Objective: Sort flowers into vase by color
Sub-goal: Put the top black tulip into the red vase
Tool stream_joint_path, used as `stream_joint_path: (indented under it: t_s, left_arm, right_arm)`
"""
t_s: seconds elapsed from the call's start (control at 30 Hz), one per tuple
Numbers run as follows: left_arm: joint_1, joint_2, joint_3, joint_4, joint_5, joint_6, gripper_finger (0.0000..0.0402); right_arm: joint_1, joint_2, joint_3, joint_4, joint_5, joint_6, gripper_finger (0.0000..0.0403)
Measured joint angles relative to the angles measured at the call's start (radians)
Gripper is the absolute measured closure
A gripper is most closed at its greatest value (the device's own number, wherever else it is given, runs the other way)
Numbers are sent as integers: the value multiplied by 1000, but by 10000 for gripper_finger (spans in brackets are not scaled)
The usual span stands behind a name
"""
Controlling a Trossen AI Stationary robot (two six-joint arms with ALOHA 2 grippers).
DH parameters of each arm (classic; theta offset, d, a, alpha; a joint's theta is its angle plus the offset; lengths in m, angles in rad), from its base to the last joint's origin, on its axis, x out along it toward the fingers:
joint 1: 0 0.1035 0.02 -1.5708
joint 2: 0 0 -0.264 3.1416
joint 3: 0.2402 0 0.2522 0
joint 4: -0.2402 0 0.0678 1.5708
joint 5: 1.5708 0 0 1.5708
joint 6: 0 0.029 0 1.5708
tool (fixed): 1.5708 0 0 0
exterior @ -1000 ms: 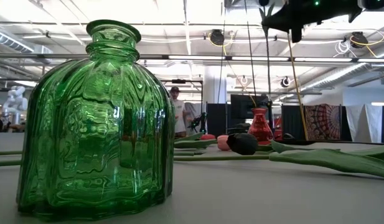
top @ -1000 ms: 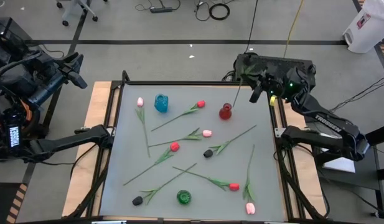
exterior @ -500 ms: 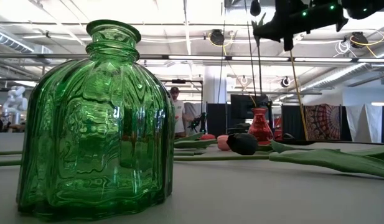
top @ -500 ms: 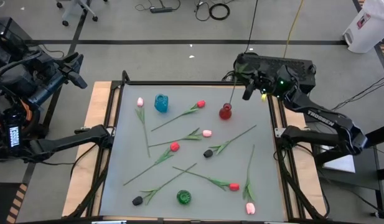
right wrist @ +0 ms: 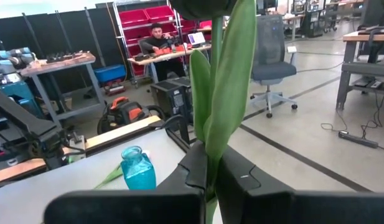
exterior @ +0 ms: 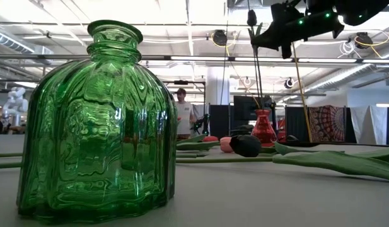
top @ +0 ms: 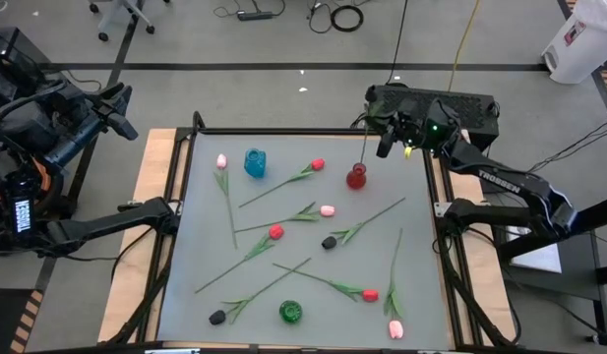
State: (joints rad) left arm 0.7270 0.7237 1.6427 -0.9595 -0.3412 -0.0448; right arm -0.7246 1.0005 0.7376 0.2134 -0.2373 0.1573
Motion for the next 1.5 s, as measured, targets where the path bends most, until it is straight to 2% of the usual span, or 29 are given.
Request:
stream_joint_path:
  t_s: [0.5,0.97,1.1,1.5]
  left_arm:
    - [0,0,0,0,0,0,297]
    - [0,0,0,0,0,0,297]
    - [0,0,0,0,0,0,297]
    - [0,0,0,0,0,0,297]
  right_arm:
    - [2,11,0,-5,-4,-11,394]
    - [70,10,1,-36,3,-67,390]
    - [72,10,1,-44,6,-82,361]
    - [72,6,1,-78,30,-88,238]
